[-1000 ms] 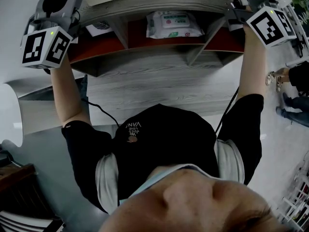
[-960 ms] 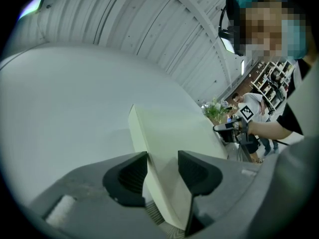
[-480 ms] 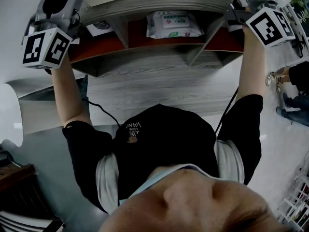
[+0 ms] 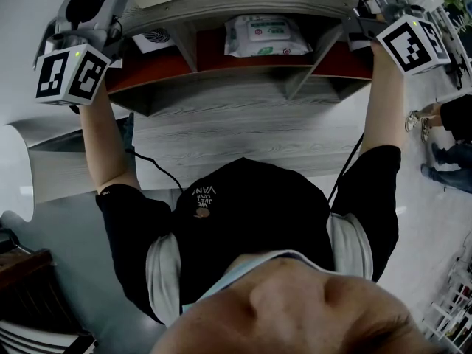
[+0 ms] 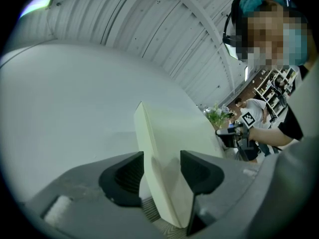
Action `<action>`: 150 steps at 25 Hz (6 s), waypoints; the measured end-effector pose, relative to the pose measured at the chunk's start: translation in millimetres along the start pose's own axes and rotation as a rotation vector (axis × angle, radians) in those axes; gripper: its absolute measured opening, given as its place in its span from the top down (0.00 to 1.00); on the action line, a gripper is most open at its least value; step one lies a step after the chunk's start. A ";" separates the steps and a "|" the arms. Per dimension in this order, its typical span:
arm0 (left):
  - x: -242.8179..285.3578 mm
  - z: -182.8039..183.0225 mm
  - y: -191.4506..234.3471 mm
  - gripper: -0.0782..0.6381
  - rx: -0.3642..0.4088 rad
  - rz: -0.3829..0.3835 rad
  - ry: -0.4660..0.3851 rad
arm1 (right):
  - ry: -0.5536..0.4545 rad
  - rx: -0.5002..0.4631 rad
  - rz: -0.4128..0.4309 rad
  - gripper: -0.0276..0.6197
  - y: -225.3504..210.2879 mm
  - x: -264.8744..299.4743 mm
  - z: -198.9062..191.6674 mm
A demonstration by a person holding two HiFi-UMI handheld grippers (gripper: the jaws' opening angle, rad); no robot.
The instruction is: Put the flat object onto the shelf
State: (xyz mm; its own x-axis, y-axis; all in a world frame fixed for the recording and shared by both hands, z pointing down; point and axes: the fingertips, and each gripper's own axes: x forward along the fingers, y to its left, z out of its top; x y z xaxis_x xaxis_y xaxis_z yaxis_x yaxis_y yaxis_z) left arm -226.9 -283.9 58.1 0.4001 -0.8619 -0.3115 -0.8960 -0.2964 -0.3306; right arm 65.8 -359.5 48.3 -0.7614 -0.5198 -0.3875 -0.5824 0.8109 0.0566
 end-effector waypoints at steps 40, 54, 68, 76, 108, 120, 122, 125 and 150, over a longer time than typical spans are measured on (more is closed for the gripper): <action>-56.4 -13.1 -34.2 0.67 -0.095 0.023 -0.026 | -0.027 0.036 -0.049 0.84 38.9 -67.8 -8.8; -74.7 -16.1 -63.6 0.78 -0.126 -0.016 -0.028 | -0.021 0.073 -0.065 0.94 62.1 -85.1 -23.0; -99.1 -32.8 -79.8 0.89 -0.183 -0.026 -0.014 | -0.001 0.124 -0.085 0.95 81.4 -101.0 -43.9; -112.1 -48.4 -87.4 0.89 -0.228 -0.029 0.004 | 0.055 0.151 -0.121 0.95 89.4 -115.6 -70.3; -163.2 -140.3 -148.0 0.89 -0.381 -0.040 0.153 | 0.191 0.285 -0.297 0.96 124.9 -199.4 -180.8; -176.9 -173.8 -178.2 0.89 -0.432 -0.099 0.235 | 0.230 0.374 -0.364 0.96 143.3 -229.5 -220.6; -179.9 -180.3 -182.7 0.89 -0.444 -0.106 0.245 | 0.245 0.389 -0.372 0.96 148.2 -233.1 -229.1; -184.3 -188.7 -190.4 0.89 -0.464 -0.115 0.263 | 0.268 0.404 -0.377 0.96 155.4 -237.6 -240.5; -219.8 -249.9 -225.7 0.89 -0.598 -0.114 0.406 | 0.367 0.480 -0.410 0.96 183.1 -253.1 -295.0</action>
State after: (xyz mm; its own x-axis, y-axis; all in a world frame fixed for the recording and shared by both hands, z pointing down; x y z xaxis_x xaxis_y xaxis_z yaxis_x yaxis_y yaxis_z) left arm -160.8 -130.4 423.8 0.4983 -0.8625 0.0886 -0.8514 -0.4674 0.2382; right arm 67.8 -158.7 428.2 -0.6046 -0.7951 0.0475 -0.7161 0.5164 -0.4696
